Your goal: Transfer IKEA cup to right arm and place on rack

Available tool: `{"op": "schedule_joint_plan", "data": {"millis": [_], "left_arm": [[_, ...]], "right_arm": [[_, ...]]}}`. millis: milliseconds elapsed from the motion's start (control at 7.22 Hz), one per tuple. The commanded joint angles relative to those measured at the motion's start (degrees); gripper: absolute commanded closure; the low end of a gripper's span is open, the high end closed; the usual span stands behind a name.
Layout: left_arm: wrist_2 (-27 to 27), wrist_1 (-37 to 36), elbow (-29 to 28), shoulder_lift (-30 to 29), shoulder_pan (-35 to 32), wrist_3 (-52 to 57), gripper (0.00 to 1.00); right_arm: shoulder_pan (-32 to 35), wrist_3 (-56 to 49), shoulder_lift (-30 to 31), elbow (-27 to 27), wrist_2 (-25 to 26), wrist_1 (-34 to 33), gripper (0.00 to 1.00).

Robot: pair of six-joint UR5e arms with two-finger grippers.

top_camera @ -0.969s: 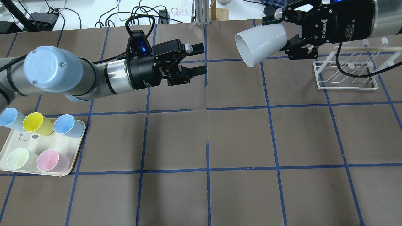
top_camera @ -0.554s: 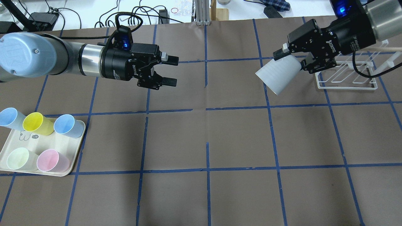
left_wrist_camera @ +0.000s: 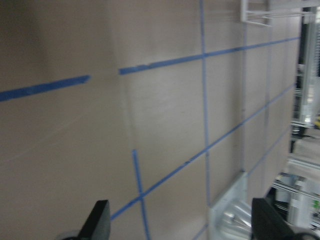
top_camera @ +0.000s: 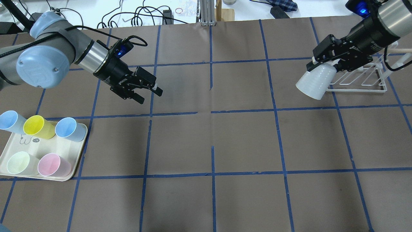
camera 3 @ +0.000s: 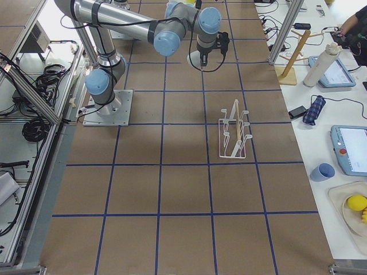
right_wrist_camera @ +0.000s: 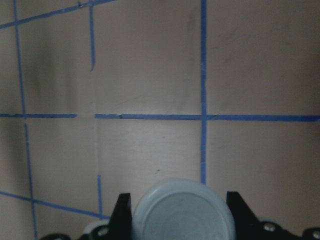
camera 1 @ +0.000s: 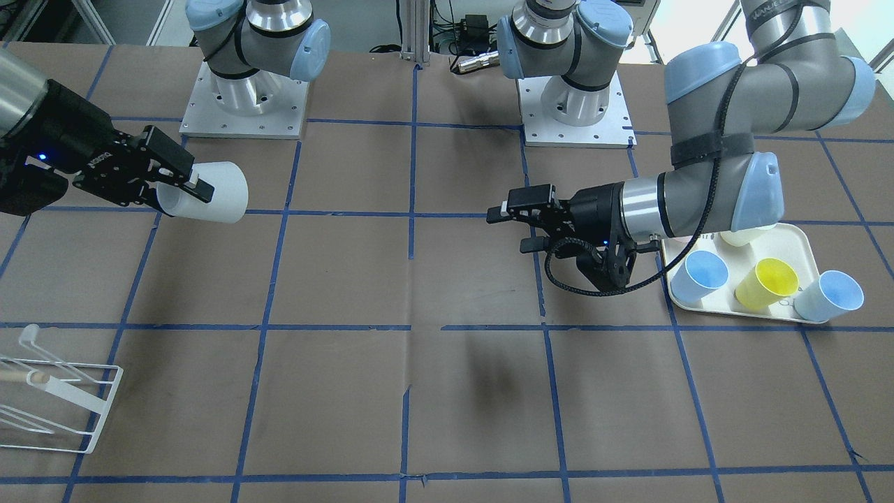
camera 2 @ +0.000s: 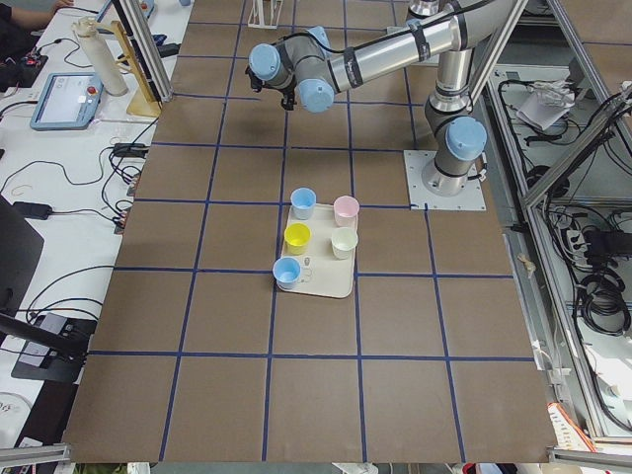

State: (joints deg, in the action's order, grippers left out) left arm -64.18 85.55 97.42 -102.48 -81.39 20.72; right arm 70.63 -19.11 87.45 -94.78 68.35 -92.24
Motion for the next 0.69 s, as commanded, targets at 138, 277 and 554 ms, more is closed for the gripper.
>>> {"op": "schedule_joint_plan", "data": {"millis": [138,277,554], "left_arm": [[-25.84,-1.19,-9.33,4.72,-6.56,-8.91,0.00],[-32.52,-1.00,-11.53,6.14,-9.98,-11.64,0.00],[-32.07,5.83,-13.48,10.26,-11.07,-17.81,0.00]], "right_arm": [[-0.05,-0.13,-5.26,0.38,13.09,-13.00,0.54],[-0.05,-0.31,-6.06,0.47,17.13,-15.57,0.55],[-0.31,-0.66,-7.38,2.65,21.72,-20.15,0.56]]}}
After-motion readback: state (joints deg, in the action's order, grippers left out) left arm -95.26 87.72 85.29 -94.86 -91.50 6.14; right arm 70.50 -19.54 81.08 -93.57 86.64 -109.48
